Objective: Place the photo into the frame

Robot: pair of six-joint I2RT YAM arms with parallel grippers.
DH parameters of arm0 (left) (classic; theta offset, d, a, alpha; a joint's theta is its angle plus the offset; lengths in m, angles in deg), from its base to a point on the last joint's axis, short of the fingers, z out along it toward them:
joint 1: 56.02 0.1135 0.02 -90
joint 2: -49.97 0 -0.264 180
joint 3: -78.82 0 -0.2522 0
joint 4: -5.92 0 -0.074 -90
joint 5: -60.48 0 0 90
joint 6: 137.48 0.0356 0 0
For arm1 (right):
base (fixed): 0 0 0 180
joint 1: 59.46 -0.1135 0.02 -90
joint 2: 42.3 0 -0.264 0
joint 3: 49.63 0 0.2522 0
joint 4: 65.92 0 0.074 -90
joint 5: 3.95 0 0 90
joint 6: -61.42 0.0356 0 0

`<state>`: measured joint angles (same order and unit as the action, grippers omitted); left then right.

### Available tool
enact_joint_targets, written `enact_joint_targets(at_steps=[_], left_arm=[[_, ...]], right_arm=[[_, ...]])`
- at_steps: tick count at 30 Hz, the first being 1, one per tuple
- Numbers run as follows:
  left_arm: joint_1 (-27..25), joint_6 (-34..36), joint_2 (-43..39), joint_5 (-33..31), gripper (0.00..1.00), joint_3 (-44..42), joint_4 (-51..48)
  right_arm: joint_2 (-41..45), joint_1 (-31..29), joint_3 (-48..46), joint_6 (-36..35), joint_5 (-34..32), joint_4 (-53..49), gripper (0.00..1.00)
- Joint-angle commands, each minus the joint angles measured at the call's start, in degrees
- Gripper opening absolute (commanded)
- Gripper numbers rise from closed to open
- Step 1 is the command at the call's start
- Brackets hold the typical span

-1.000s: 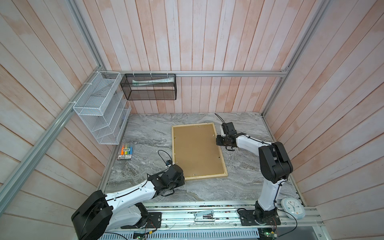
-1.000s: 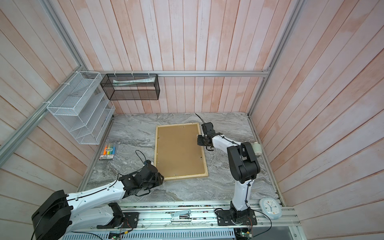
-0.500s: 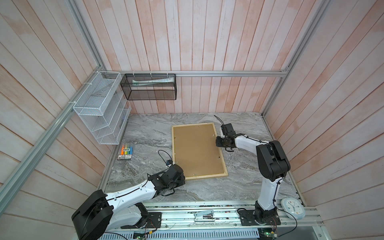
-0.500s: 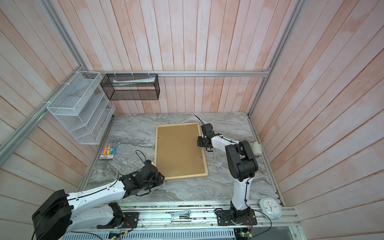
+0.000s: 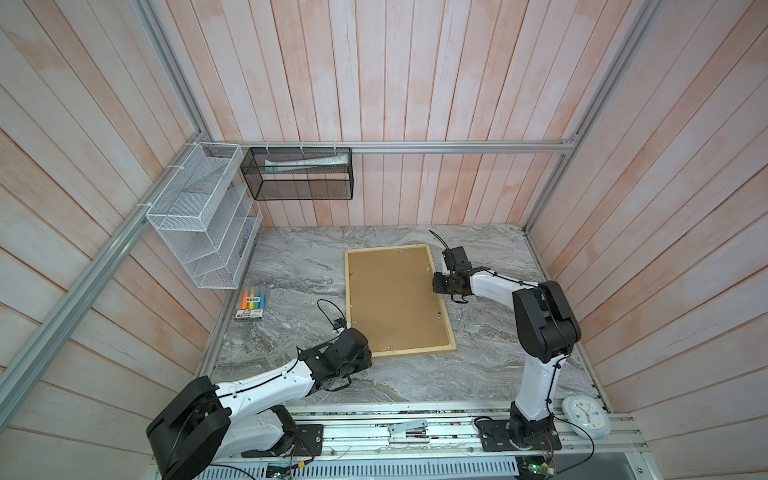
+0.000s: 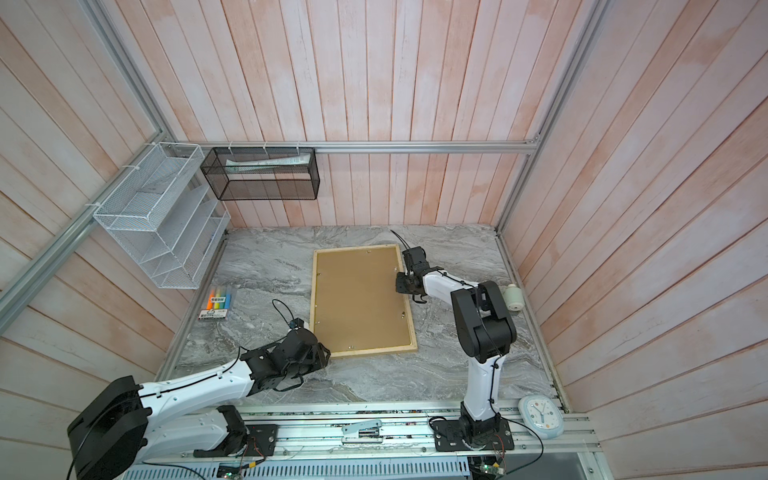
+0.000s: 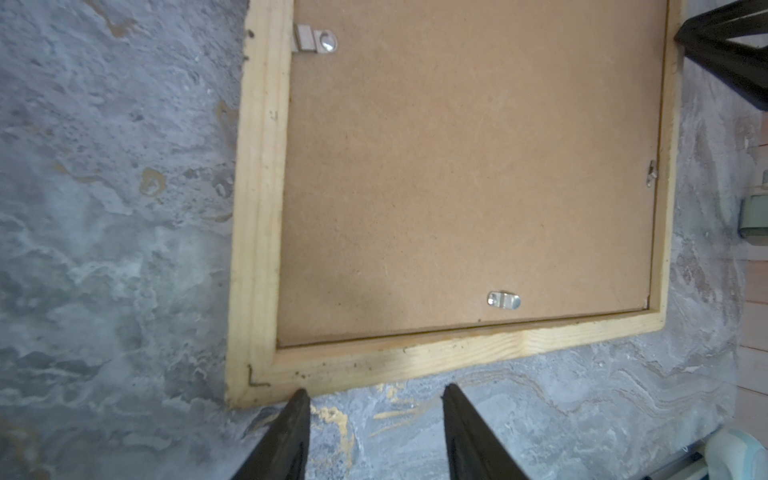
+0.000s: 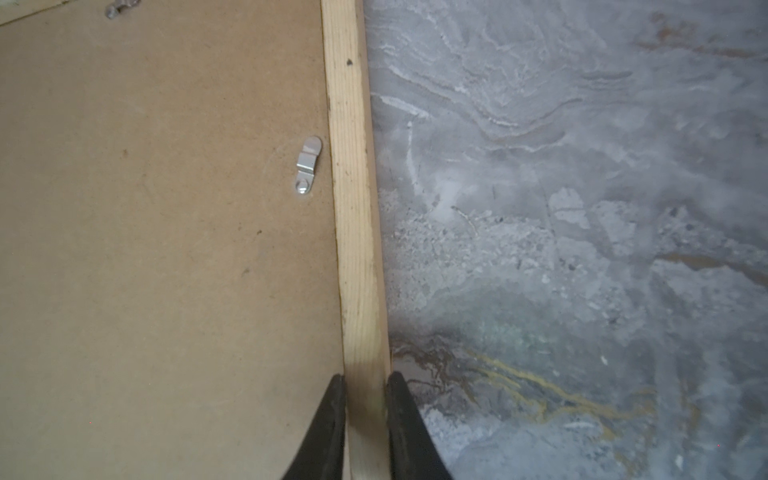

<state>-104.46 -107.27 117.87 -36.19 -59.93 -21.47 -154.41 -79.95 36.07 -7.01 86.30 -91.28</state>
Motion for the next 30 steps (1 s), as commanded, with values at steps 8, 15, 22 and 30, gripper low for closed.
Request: enact_joint_targets(at_steps=[8, 15, 22, 30], left_arm=[[3.1, 3.1, 2.7, -3.1, 0.56, 0.1, -1.2], [7.0, 7.0, 5.7, -2.8, 0.57, 1.5, 1.9], [11.5, 12.2, 11.5, -3.5, 0.57, 5.8, 4.9], [19.6, 20.1, 19.3, -1.0, 0.57, 11.5, 9.8]], right_arm=[[-0.1, 2.5, -3.9, 2.9, -0.6, 0.3, 0.2], [3.4, 4.8, -9.2, 4.5, 0.2, 2.4, 0.19], [8.3, 6.3, -15.9, 6.0, 0.4, 4.4, 0.19], [16.1, 6.3, -23.8, 7.4, 2.0, 5.4, 0.19]])
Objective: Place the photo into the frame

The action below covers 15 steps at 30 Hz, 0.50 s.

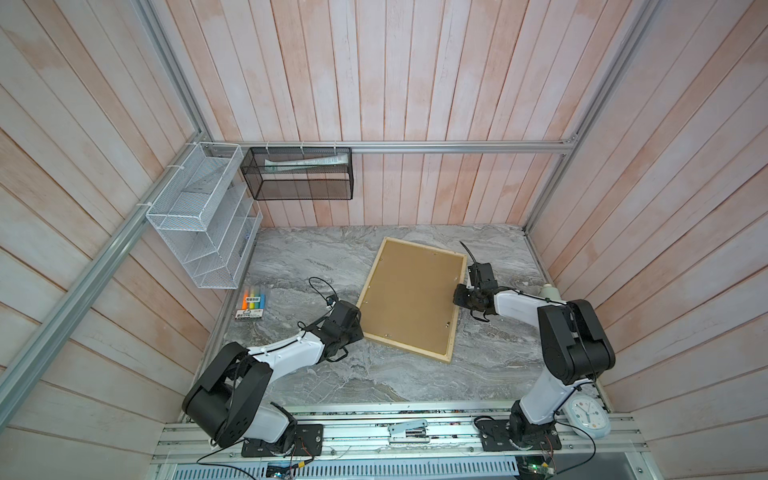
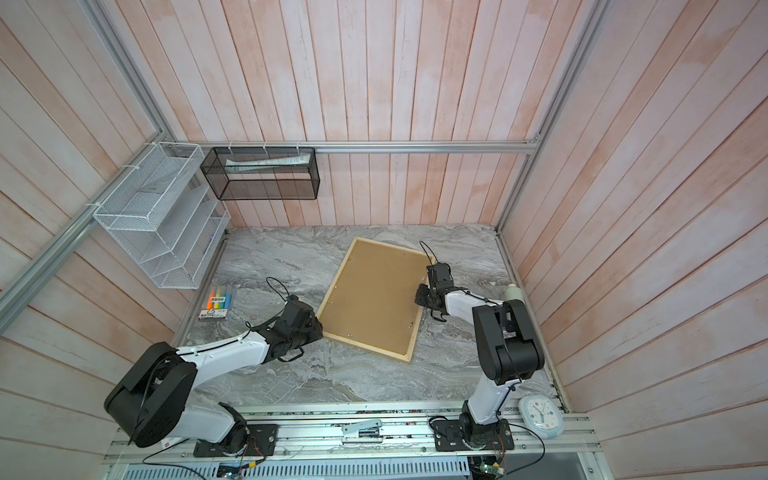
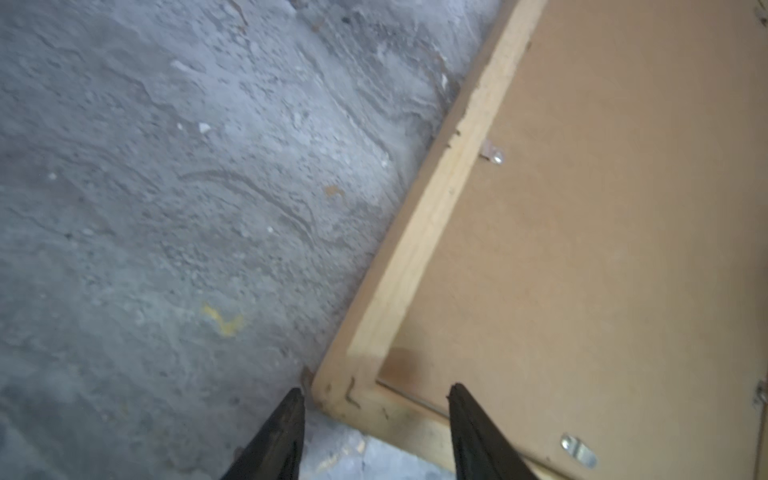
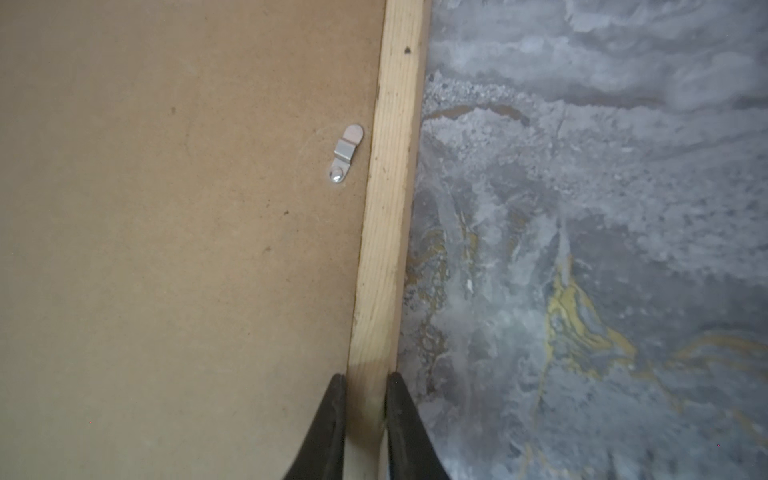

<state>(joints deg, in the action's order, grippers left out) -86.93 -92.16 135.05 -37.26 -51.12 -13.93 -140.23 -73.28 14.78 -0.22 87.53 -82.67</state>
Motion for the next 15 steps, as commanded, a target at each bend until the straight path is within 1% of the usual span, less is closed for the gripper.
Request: enact_joint_targets(at_steps=[1, 4, 7, 10, 15], left_arm=[[3.1, 5.8, 3.2, 0.7, 0.57, 3.6, 2.8], [4.6, 7.9, 5.6, 1.9, 0.57, 6.7, 2.6], [4.7, 8.6, 5.6, 1.9, 0.57, 8.3, 1.5], [4.7, 8.5, 3.9, 2.0, 0.56, 7.8, 0.6], [4.4, 8.2, -1.1, 2.6, 0.56, 4.6, -2.4]], right_arm=[[3.1, -0.3, -3.3, 0.6, 1.3, -3.3, 0.19], [6.0, -0.4, -4.9, 0.3, 2.7, -4.2, 0.21], [9.6, -0.4, -6.6, -0.4, 1.8, -4.7, 0.25], [12.4, -0.4, -6.8, -1.3, 1.4, -5.6, 0.3], [15.3, -0.4, -6.7, -2.6, 4.2, -4.7, 0.32]])
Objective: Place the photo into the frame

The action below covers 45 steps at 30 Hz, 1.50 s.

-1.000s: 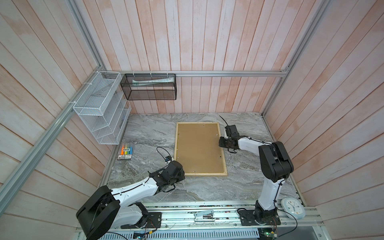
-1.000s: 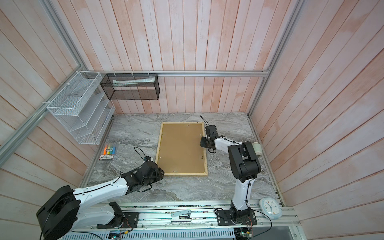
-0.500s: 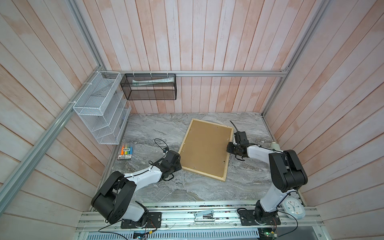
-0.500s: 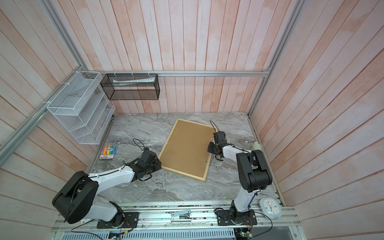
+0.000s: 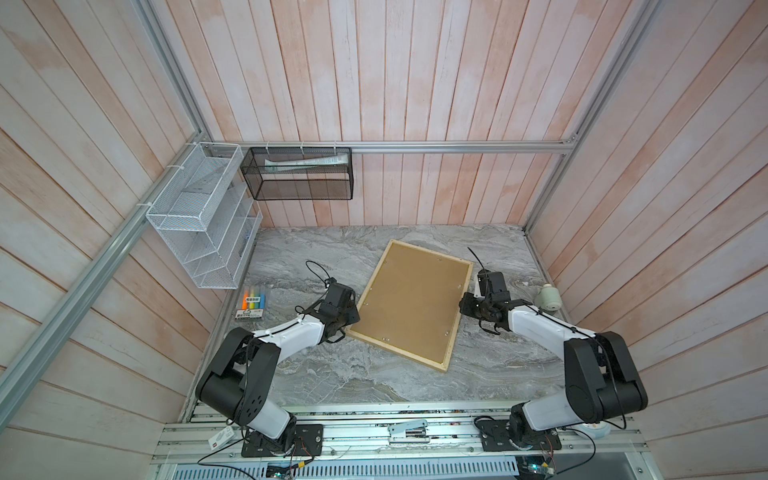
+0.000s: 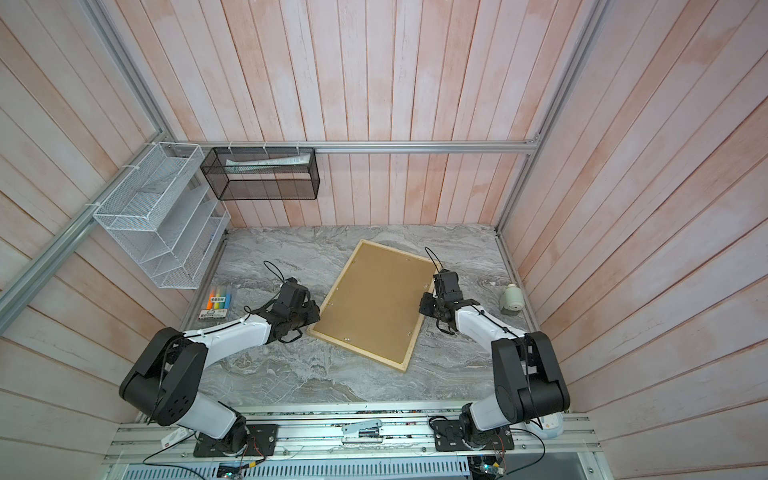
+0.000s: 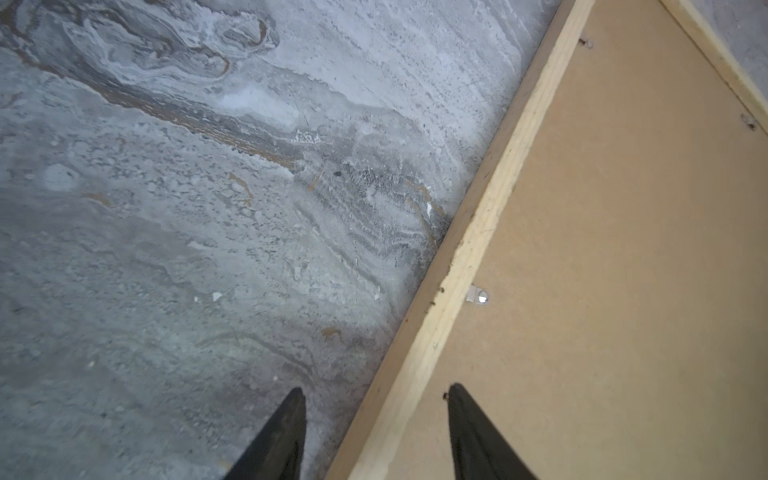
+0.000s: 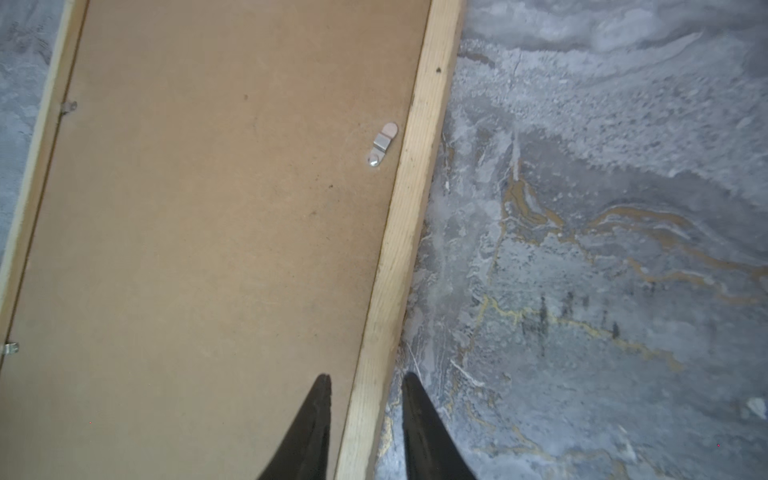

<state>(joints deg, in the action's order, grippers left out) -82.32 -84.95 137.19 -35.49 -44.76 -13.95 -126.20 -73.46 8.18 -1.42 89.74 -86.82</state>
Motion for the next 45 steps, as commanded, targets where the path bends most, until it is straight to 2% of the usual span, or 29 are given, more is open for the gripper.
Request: enact_joint_targets(at_steps=[1, 7, 11, 15, 25, 45], left_arm=[[-0.5, 1.0, -4.3, 0.7, 0.55, -2.4, -3.5], [-2.2, -1.8, -12.5, 1.1, 0.54, -7.5, -8.5], [-3.0, -4.4, -16.7, 5.2, 0.55, -11.5, -7.2], [-3.9, -6.6, -18.3, 6.6, 0.55, -14.2, -5.1], [-5.0, -6.7, -14.6, 9.5, 0.54, -14.1, -1.2], [-5.0, -5.7, -6.7, 10.0, 0.54, -10.5, 3.5]], right_arm=[[1.4, -0.2, 0.1, -1.6, 2.9, -0.3, 0.32], [0.2, -0.5, 2.6, -3.7, 11.7, 0.6, 0.32], [-1.6, -1.4, 3.9, -3.7, 13.4, 0.2, 0.31], [-2.9, -2.1, 3.8, -4.2, 18.7, 2.1, 0.31], [-7.9, -5.2, 3.8, -8.8, 24.8, 1.8, 0.29], [-13.8, -11.0, 5.2, -15.0, 29.9, -3.4, 0.27]])
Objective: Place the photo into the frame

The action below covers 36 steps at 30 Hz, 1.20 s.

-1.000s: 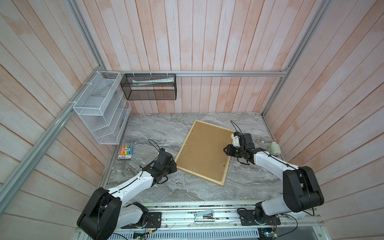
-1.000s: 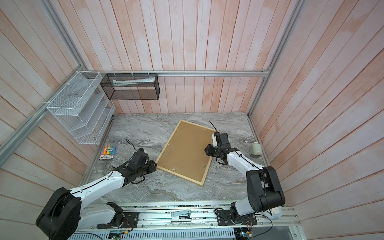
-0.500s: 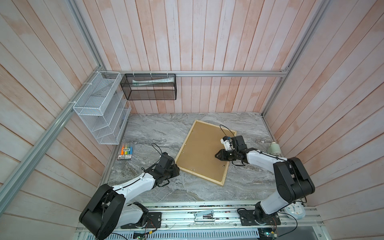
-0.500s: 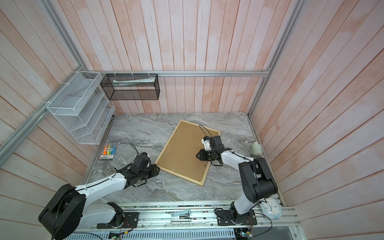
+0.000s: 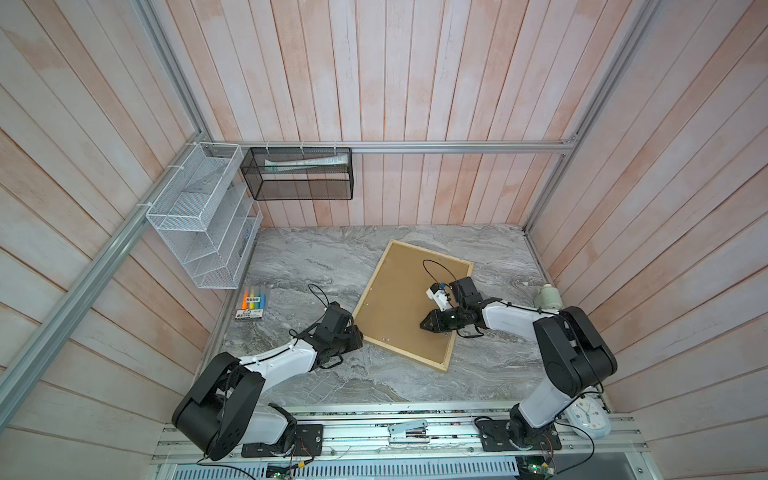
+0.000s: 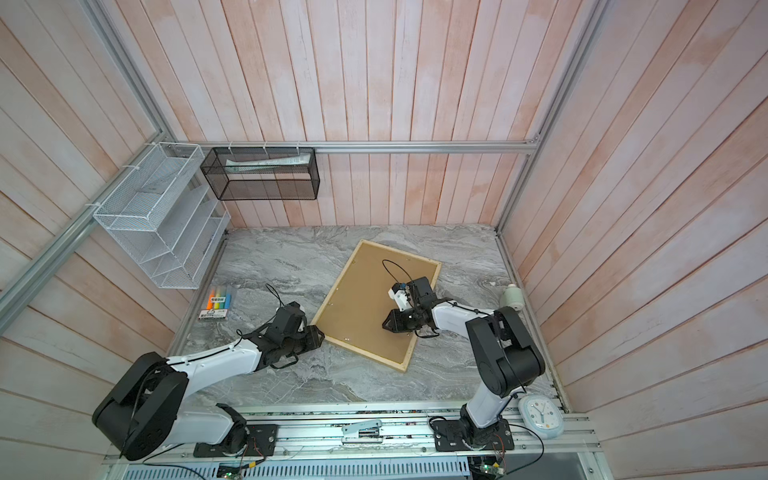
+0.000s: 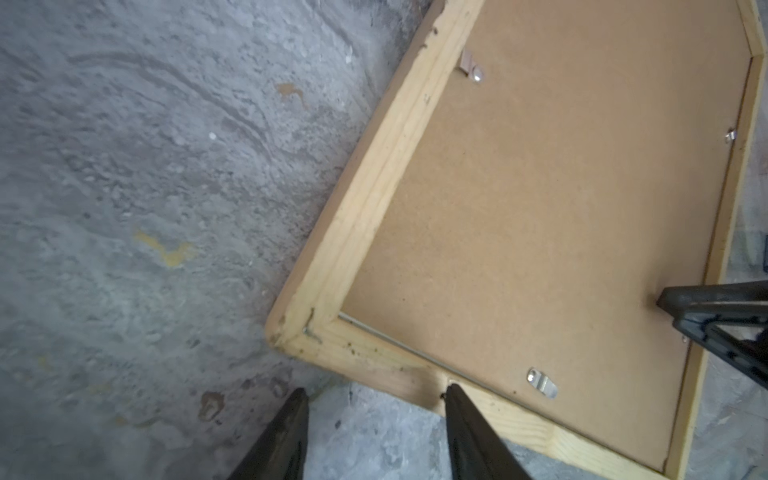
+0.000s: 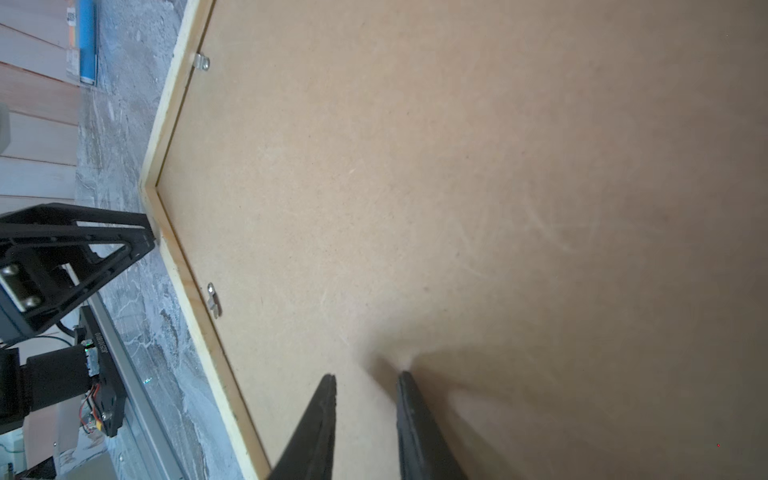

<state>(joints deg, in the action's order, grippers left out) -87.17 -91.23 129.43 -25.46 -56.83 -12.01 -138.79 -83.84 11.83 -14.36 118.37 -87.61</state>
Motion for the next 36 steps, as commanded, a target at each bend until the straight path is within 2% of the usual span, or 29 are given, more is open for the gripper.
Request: enact_joint_targets(at_steps=[1, 8, 19, 36], left_arm=[[-0.1, 0.6, 1.5, -0.1, 0.54, 1.7, 1.6], [0.2, 1.4, 3.1, -0.6, 0.55, 2.9, 1.8], [3.7, 4.3, 4.6, -0.8, 0.54, 3.5, 1.8], [6.2, 8.4, 11.8, -0.3, 0.54, 8.5, 3.2]], right_arm=[[-1.4, -0.9, 1.6, -2.3, 1.4, -2.9, 0.27], [-1.9, -2.7, 1.3, -4.5, 3.8, -4.3, 0.27], [-3.0, -7.4, 2.6, -7.2, 7.2, -5.9, 0.26], [-8.2, -14.1, 7.0, -6.1, 10.6, -3.0, 0.22]])
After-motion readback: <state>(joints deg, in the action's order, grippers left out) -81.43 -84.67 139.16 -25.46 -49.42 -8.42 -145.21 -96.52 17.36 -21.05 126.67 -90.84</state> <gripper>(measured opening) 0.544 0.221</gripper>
